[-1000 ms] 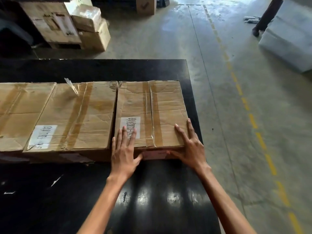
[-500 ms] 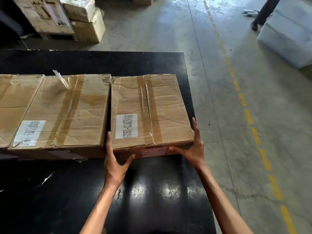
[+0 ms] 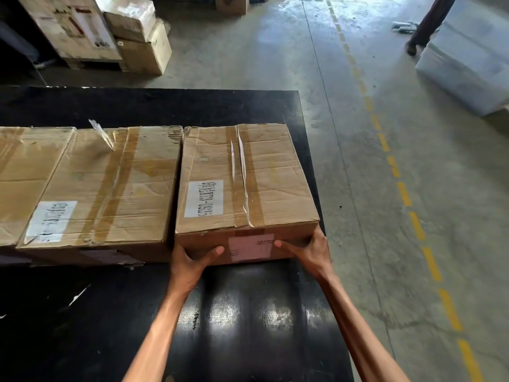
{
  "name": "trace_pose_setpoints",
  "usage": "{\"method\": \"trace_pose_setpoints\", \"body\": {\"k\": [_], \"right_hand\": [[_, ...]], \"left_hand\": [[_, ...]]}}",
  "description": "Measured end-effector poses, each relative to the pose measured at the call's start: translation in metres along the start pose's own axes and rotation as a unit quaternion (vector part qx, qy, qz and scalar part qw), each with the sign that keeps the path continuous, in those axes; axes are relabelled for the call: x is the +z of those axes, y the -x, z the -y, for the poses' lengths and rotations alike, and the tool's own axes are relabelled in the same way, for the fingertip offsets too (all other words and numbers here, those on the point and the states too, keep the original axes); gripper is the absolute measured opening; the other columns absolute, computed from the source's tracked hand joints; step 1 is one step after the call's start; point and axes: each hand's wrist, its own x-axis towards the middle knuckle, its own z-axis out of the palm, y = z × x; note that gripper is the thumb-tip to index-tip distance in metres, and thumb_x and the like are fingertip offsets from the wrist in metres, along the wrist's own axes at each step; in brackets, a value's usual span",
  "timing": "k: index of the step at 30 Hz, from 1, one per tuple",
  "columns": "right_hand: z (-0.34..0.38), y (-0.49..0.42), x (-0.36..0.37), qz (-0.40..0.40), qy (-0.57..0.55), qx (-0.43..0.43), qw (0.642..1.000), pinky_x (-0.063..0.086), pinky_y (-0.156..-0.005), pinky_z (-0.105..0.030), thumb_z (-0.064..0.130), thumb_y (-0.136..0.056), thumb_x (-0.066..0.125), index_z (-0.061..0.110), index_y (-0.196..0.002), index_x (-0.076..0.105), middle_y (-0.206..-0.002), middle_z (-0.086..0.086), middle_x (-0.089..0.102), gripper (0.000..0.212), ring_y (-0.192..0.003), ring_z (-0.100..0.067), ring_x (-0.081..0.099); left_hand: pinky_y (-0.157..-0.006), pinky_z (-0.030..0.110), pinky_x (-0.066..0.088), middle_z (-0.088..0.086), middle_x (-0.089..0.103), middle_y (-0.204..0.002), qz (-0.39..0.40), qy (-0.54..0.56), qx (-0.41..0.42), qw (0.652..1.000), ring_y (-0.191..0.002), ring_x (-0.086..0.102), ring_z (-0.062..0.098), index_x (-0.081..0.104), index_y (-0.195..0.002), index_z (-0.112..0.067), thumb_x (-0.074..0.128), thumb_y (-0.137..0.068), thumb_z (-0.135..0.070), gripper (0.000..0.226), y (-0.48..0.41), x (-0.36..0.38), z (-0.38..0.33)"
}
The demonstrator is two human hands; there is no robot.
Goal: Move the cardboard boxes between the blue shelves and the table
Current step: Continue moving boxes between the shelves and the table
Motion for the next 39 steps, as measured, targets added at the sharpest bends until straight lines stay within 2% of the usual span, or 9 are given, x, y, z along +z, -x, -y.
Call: {"method": "trace_pose_setpoints", "body": {"k": [6,11,16,21,25,28,31,36,39], "right_hand": [[0.071,0.021,-0.017,-0.073,-0.04,-0.104,0.991,0.057,-0.08,-0.014,0.057,-0.057,0.094,0.021,-0.143,0.043,-0.114,0.02,0.065,0.106,-0.096,0.011,0.066],[0.117,0.049,-0.031,-0.15,-0.039,-0.174,0.972,0.048,-0.087,-0.009,0.063,-0.061,0.088,0.034,-0.157,0.022,-0.123,0.033,0.049,0.12,-0.094,0.019,0.057],[0.164,0.074,-0.049,-0.171,-0.022,-0.262,0.95,0.054,-0.102,-0.049,0.066,-0.063,0.085,0.056,-0.154,-0.01,-0.151,0.018,0.043,0.132,-0.12,-0.018,0.065],[0.22,0.085,-0.055,-0.187,-0.004,-0.344,0.92,0.049,-0.105,-0.033,0.074,-0.061,0.08,0.052,-0.158,-0.001,-0.158,0.002,0.043,0.128,-0.127,-0.012,0.056],[0.256,0.094,-0.042,-0.16,-0.014,-0.404,0.901,0.051,-0.103,-0.037,0.067,-0.06,0.085,0.067,-0.148,-0.005,-0.154,0.01,0.045,0.126,-0.125,-0.016,0.059],[0.278,0.095,-0.022,-0.127,-0.047,-0.432,0.891,0.043,-0.094,-0.013,0.061,-0.06,0.089,0.073,-0.143,-0.004,-0.139,0.035,0.037,0.125,-0.116,0.012,0.052],[0.298,0.1,0.015,-0.058,-0.076,-0.44,0.893,0.037,-0.092,0.002,0.071,-0.06,0.082,0.055,-0.155,0.0,-0.146,0.027,0.042,0.127,-0.119,0.022,0.047],[0.33,0.142,0.09,0.076,-0.1,-0.473,0.872,0.051,-0.105,-0.036,0.084,-0.058,0.075,0.049,-0.159,-0.002,-0.159,0.007,0.04,0.132,-0.13,-0.01,0.055],[0.343,0.189,0.135,0.164,-0.123,-0.482,0.852,0.045,-0.101,-0.029,0.082,-0.057,0.077,0.057,-0.155,-0.004,-0.156,0.014,0.038,0.13,-0.127,0.001,0.048]], "left_hand": [[-0.096,0.026,0.047,-0.006,0.056,-0.135,-0.06,-0.059,0.077,0.993,-0.119,0.057,0.011,0.038,-0.15,-0.022,0.092,-0.042,-0.061,0.127,0.005,-0.002,-0.076],[-0.096,0.033,0.048,-0.012,0.05,-0.137,-0.09,-0.116,0.167,0.975,-0.118,0.052,0.012,0.03,-0.152,-0.032,0.077,-0.042,-0.079,0.129,0.021,-0.007,-0.134],[-0.103,0.035,0.038,-0.005,0.041,-0.156,-0.125,-0.121,0.226,0.959,-0.125,0.042,0.007,0.015,-0.155,-0.046,0.076,-0.046,-0.08,0.13,0.052,-0.016,-0.19],[-0.11,0.059,0.042,-0.012,0.029,-0.163,-0.171,-0.115,0.3,0.932,-0.142,0.042,0.022,0.001,-0.154,-0.057,0.091,-0.056,-0.062,0.133,0.072,-0.045,-0.232],[-0.11,0.051,0.044,-0.015,0.035,-0.157,-0.227,-0.1,0.31,0.918,-0.137,0.044,0.014,0.006,-0.155,-0.056,0.088,-0.053,-0.06,0.131,0.097,-0.076,-0.255],[-0.11,0.049,0.043,-0.013,0.035,-0.157,-0.264,-0.095,0.31,0.908,-0.137,0.042,0.013,0.005,-0.153,-0.06,0.089,-0.052,-0.056,0.131,0.117,-0.103,-0.268],[-0.11,0.048,0.04,-0.006,0.033,-0.159,-0.316,-0.113,0.298,0.893,-0.138,0.037,0.012,0.003,-0.153,-0.06,0.09,-0.053,-0.051,0.133,0.14,-0.137,-0.272],[-0.114,0.045,0.035,-0.022,0.025,-0.153,-0.444,-0.16,0.283,0.835,-0.138,0.032,0.006,0.005,-0.156,-0.053,0.091,-0.056,-0.061,0.132,0.197,-0.208,-0.253],[-0.114,0.025,0.031,-0.045,0.02,-0.15,-0.518,-0.172,0.277,0.791,-0.139,0.03,-0.014,0.008,-0.158,-0.049,0.078,-0.052,-0.072,0.128,0.247,-0.25,-0.235]]}}
